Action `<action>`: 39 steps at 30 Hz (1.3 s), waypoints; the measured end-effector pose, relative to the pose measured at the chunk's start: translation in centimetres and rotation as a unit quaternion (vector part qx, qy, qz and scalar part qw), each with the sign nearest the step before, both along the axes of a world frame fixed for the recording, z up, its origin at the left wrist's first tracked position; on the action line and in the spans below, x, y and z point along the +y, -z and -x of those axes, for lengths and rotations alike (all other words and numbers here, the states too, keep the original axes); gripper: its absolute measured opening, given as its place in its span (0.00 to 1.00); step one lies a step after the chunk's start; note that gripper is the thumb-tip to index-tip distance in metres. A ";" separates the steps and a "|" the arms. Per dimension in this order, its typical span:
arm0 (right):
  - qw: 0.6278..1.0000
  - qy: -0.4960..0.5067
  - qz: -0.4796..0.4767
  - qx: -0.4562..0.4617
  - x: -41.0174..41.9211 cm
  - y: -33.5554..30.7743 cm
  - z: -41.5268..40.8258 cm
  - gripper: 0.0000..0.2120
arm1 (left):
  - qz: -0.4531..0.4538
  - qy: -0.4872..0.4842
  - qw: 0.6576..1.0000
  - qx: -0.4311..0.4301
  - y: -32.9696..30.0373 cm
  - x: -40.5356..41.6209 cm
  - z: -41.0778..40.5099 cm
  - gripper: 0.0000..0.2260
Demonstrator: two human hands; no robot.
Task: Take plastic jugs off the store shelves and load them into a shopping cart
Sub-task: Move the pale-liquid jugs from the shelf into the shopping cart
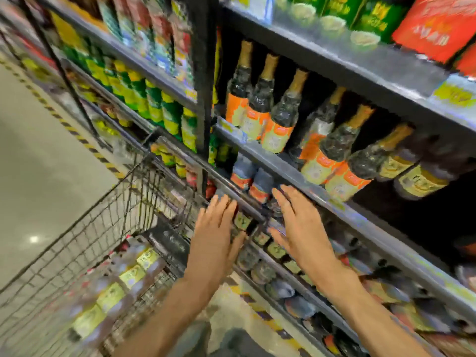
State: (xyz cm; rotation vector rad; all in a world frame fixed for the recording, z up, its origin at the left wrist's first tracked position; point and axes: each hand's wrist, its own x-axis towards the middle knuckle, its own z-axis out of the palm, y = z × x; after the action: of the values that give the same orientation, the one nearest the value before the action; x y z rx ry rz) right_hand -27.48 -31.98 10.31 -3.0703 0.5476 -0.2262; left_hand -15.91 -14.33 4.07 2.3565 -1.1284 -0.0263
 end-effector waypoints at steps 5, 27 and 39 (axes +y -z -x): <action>0.987 -0.151 -0.016 0.059 7.9 3.1 -9.9 0.44 | -0.028 -0.143 0.988 0.049 3.9 10.6 -4.2 0.31; 0.853 -0.403 -0.153 0.293 31.4 31.4 -26.6 0.40 | -0.122 -0.503 0.764 0.385 35.2 35.6 -7.1 0.32; 0.830 -0.283 -0.297 0.377 32.6 41.8 -26.5 0.38 | 0.142 -0.613 0.629 0.457 48.7 36.2 -7.4 0.31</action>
State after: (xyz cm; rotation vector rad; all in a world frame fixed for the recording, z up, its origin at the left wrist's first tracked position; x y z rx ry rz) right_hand -1.02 0.63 -31.45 -2.4200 -0.2945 0.9903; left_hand -8.55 21.86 -44.61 1.8542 0.9470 -0.4490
